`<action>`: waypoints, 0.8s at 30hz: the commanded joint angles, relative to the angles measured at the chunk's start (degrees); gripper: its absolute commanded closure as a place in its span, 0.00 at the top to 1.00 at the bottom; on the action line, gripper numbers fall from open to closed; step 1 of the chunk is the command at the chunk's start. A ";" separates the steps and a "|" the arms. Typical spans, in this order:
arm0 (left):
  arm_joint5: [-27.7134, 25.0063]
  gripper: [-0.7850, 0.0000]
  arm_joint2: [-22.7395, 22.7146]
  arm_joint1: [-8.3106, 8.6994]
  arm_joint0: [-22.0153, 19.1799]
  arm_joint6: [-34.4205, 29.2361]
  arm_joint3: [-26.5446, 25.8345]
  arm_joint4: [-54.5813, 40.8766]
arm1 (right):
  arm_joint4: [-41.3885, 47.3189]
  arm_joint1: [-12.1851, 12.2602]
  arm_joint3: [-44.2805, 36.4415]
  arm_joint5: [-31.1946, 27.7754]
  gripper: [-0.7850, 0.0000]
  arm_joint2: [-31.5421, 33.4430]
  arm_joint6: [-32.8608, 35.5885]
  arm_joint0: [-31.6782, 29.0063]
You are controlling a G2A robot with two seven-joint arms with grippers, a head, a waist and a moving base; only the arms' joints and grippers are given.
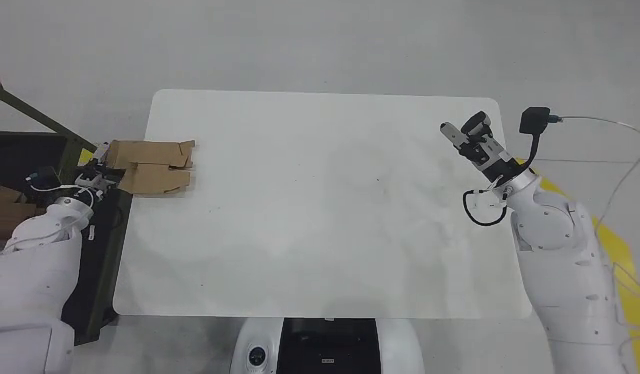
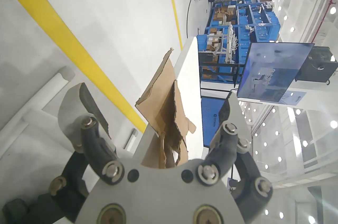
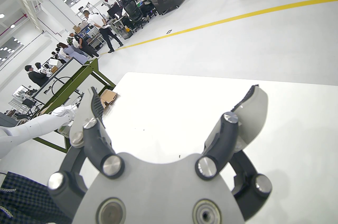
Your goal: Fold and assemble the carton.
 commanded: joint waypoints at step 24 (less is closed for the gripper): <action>-0.67 0.00 0.08 -2.01 -6.67 -1.64 6.26 -1.90 | 0.00 0.00 0.00 0.00 1.00 0.00 0.00 0.00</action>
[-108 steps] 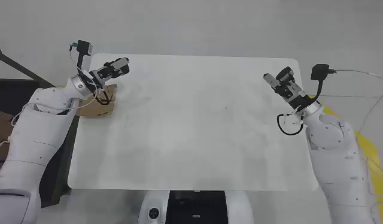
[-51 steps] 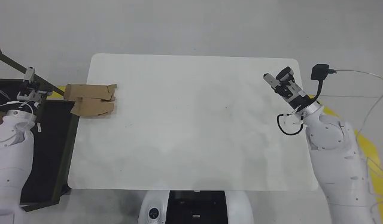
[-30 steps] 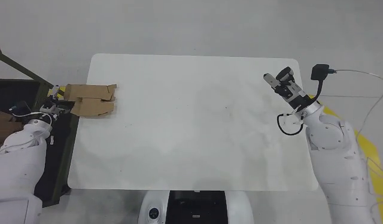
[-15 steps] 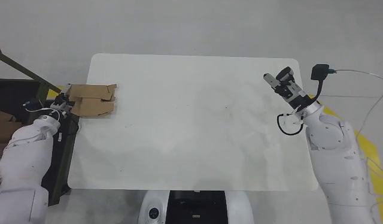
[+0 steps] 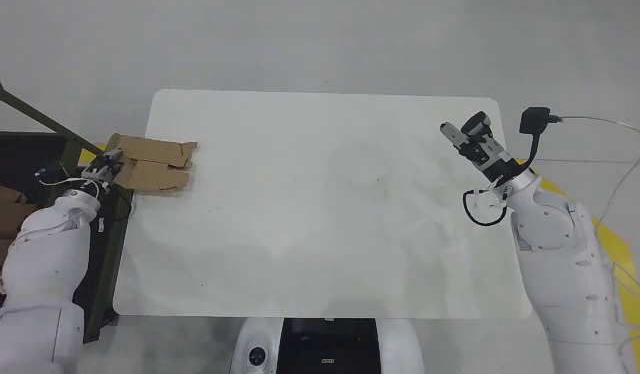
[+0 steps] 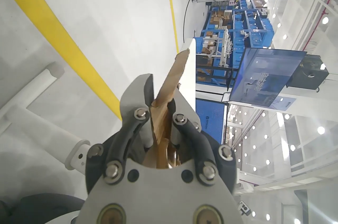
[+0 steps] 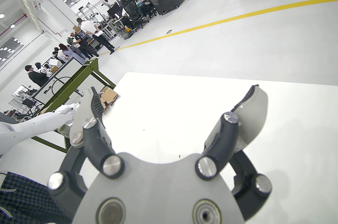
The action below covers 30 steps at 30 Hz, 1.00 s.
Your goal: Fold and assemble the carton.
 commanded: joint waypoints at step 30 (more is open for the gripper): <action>3.53 0.00 10.39 -7.22 -8.76 -9.50 -22.39 -13.48 | 0.00 0.00 0.00 0.00 1.00 0.00 0.00 0.00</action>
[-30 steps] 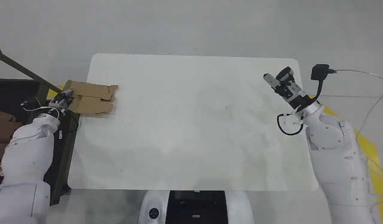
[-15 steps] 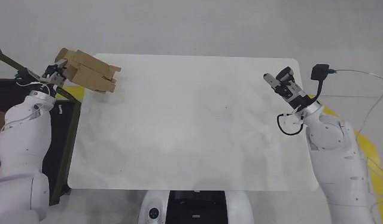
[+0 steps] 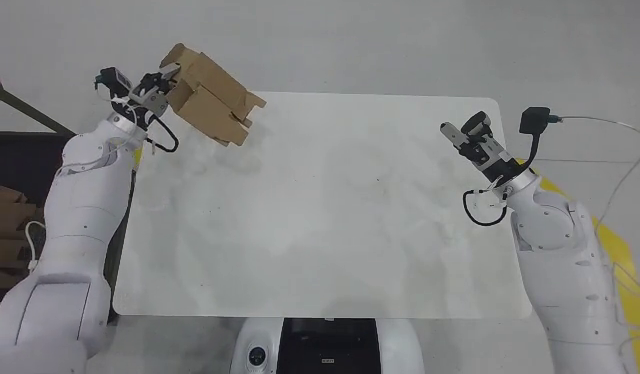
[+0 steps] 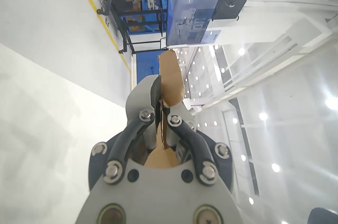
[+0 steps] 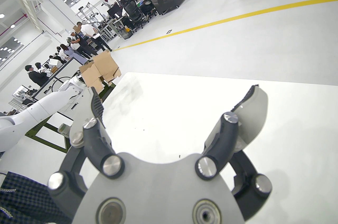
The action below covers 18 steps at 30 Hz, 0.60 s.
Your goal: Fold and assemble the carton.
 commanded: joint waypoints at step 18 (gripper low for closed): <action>1.36 0.00 16.44 -8.53 -5.05 -11.54 -2.33 -6.83 | 0.00 0.00 0.00 0.00 1.00 0.00 0.00 0.00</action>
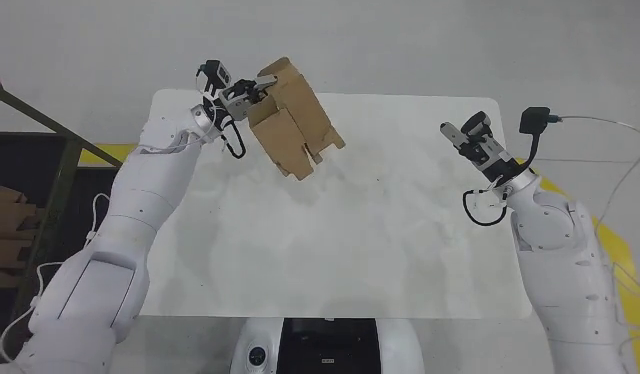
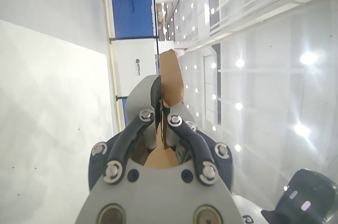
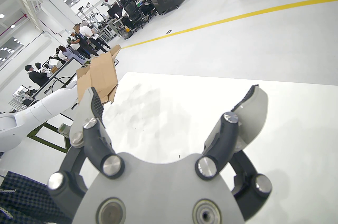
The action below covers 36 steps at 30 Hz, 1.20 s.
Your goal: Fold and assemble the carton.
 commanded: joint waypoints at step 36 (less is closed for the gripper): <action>0.72 0.00 1.42 -1.81 1.56 -3.07 -0.06 0.30 | 14.52 -0.41 0.86 -1.43 1.00 -4.10 6.04 0.07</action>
